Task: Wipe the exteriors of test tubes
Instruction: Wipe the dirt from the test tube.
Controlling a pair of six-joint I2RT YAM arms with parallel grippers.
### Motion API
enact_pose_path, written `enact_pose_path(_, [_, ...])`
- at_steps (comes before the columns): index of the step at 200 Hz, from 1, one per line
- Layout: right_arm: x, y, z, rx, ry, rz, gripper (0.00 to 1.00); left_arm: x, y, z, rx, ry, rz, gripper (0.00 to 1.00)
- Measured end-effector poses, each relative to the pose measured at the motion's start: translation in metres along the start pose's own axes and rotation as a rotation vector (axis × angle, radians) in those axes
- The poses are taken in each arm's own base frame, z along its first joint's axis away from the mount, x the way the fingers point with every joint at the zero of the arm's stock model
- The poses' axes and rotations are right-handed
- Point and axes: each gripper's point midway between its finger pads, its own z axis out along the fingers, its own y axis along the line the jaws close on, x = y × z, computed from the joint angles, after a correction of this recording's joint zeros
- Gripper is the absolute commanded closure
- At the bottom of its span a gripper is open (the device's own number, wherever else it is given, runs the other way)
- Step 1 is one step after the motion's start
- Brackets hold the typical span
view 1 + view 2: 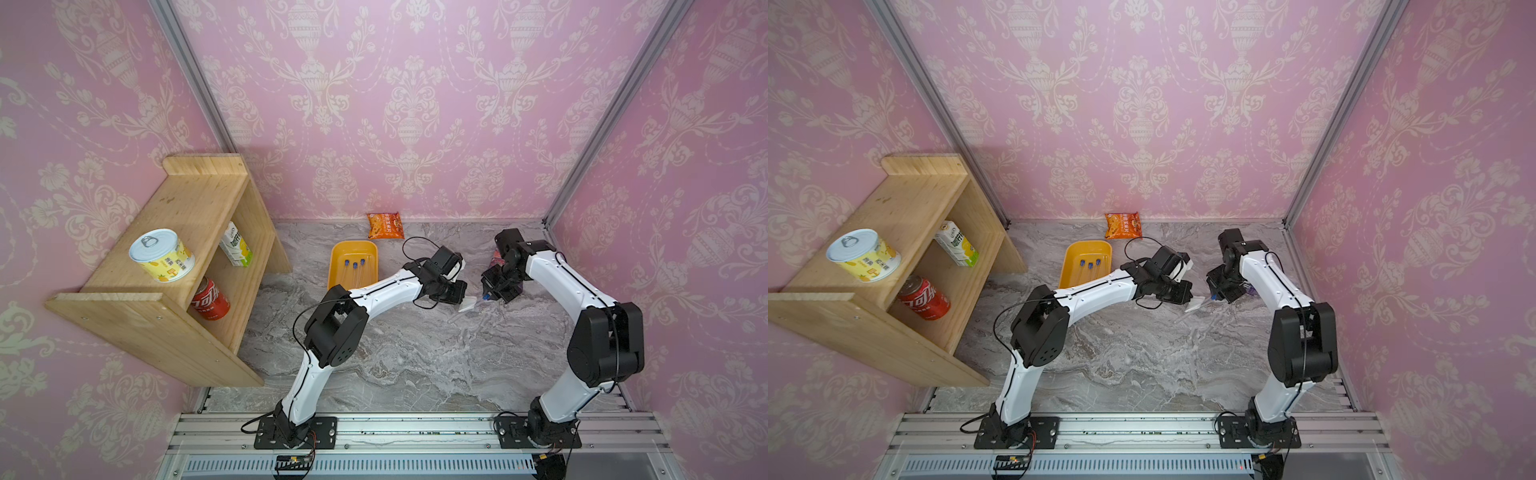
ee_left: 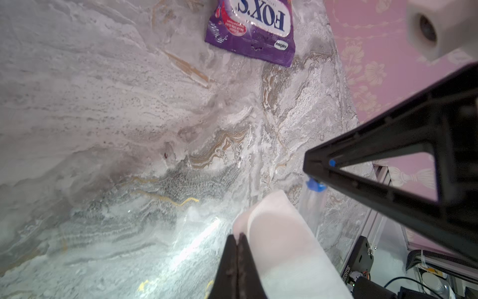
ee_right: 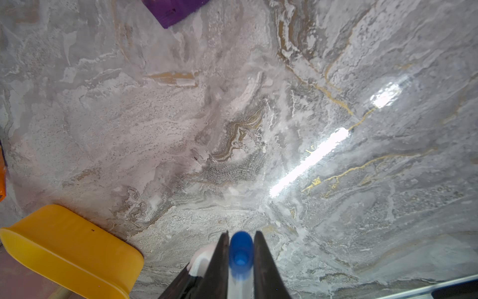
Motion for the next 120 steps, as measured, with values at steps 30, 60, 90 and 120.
enact_pose_path(30, [0.000, 0.000, 0.000, 0.000, 0.000, 0.000, 0.90, 0.014, 0.001, -0.018, -0.004, 0.008, 0.007, 1.00])
enact_pose_path(60, [-0.002, 0.000, 0.000, 0.000, -0.002, 0.004, 0.90, 0.026, -0.001, -0.039, -0.003, 0.005, 0.014, 1.00])
enact_pose_path(90, [-0.002, -0.001, 0.001, 0.003, 0.000, 0.007, 0.90, 0.040, 0.003, -0.053, -0.015, 0.009, 0.014, 1.00])
enact_pose_path(120, [-0.005, 0.004, 0.003, 0.001, 0.001, 0.009, 0.90, 0.058, 0.028, -0.060, -0.059, 0.029, -0.016, 1.00])
